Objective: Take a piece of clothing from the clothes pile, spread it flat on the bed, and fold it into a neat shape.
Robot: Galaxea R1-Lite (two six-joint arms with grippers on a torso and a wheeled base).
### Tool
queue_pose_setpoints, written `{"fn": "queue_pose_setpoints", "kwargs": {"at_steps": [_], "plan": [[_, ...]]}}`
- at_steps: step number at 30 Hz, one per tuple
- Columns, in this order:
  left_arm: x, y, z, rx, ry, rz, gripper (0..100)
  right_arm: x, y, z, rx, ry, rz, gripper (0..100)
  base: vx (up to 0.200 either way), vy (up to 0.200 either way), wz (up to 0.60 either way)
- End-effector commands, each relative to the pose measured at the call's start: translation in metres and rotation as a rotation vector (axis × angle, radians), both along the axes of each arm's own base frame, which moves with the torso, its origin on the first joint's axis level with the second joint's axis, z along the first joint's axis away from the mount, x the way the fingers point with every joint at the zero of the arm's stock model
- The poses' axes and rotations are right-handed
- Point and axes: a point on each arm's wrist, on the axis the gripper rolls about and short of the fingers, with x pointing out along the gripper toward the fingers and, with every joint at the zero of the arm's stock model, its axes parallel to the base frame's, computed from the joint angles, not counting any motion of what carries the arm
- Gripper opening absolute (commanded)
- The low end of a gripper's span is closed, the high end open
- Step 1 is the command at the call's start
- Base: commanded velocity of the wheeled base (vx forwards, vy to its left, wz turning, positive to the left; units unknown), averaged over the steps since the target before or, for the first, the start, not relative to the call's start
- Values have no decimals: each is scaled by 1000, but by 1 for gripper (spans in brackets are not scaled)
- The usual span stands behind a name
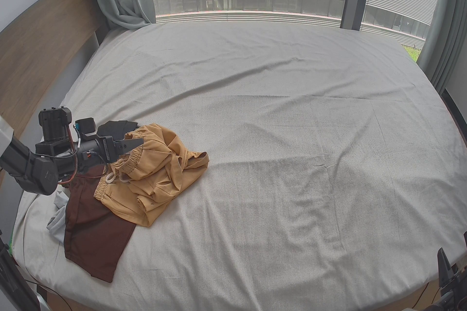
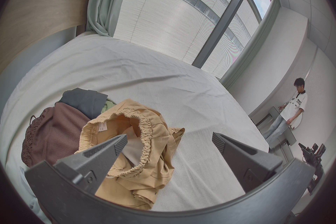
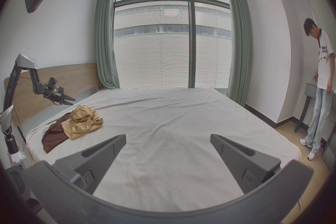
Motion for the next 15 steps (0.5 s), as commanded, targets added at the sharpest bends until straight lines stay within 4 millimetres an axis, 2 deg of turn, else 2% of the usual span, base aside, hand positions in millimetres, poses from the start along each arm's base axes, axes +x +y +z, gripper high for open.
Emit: {"fn": "queue_pose_setpoints", "kwargs": {"at_steps": [1,15], "plan": [[8,-4,-10,1,21,-9,100,0,0,-4,0,1,0,100,0,0,0],[33,-4,-28,-2,33,-16,100,0,0,-4,0,1,0,100,0,0,0]]}}
